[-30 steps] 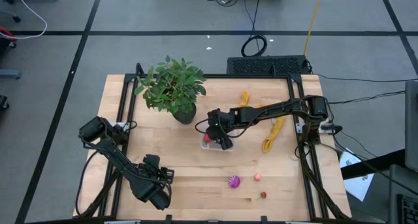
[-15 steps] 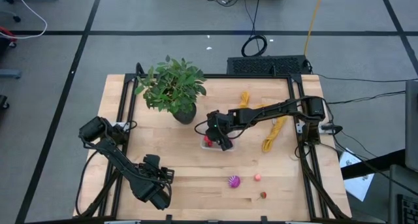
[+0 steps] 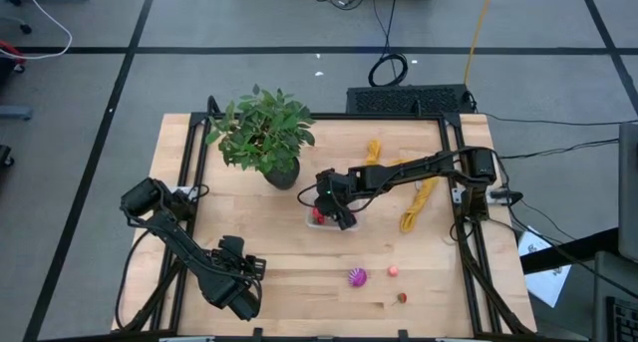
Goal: Pick and placing Produce into tupperware
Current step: Put the dragon fruit into the bin, then put the peach into the bin
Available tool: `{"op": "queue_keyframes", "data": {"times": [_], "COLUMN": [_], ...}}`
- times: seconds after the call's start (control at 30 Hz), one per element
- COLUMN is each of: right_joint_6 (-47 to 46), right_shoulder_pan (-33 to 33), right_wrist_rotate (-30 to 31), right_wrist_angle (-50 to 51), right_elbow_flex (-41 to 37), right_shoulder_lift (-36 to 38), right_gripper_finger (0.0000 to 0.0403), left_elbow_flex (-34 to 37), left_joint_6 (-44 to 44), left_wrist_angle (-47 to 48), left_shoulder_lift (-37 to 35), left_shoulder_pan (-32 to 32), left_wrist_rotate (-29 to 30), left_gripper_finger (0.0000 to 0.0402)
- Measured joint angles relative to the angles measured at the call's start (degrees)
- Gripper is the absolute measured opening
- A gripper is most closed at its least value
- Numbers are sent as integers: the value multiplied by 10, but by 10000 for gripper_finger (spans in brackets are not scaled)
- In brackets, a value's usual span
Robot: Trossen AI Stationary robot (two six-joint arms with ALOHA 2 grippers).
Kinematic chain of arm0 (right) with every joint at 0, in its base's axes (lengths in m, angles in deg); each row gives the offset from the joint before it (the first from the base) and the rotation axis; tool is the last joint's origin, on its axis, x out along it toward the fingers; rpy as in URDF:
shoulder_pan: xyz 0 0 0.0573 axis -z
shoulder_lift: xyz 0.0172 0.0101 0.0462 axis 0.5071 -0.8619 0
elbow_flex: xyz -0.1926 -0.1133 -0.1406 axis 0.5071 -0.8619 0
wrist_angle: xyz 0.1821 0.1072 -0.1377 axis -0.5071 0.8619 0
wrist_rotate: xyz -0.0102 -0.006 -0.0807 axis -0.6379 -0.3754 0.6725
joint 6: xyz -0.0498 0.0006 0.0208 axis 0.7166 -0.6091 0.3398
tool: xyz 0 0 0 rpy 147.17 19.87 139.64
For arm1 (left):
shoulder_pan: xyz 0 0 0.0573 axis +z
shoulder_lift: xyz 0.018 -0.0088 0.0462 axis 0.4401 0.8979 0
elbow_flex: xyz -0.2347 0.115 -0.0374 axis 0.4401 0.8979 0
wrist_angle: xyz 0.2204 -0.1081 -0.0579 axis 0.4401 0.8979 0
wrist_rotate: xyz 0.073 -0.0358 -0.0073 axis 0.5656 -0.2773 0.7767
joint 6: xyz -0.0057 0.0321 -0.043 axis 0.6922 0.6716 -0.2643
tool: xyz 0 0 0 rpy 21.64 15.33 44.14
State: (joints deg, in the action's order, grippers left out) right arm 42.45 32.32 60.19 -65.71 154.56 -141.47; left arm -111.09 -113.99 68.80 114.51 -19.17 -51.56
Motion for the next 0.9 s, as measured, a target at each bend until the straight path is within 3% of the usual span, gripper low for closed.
{"op": "queue_keyframes", "data": {"times": [0.23,0.67,0.9], "right_joint_6": [1,10,40], "right_shoulder_pan": [-1,-37,-83], "right_wrist_rotate": [54,59,192], "right_wrist_angle": [-5,-3,27], "right_elbow_flex": [0,0,0], "right_shoulder_lift": [0,14,76], "right_gripper_finger": [285,284,283], "left_elbow_flex": [0,0,0], "left_joint_6": [0,8,10], "left_wrist_angle": [0,0,-2], "left_shoulder_lift": [0,0,0], "left_shoulder_pan": [0,0,0], "left_wrist_rotate": [0,26,25], "left_gripper_finger": [257,257,257]}}
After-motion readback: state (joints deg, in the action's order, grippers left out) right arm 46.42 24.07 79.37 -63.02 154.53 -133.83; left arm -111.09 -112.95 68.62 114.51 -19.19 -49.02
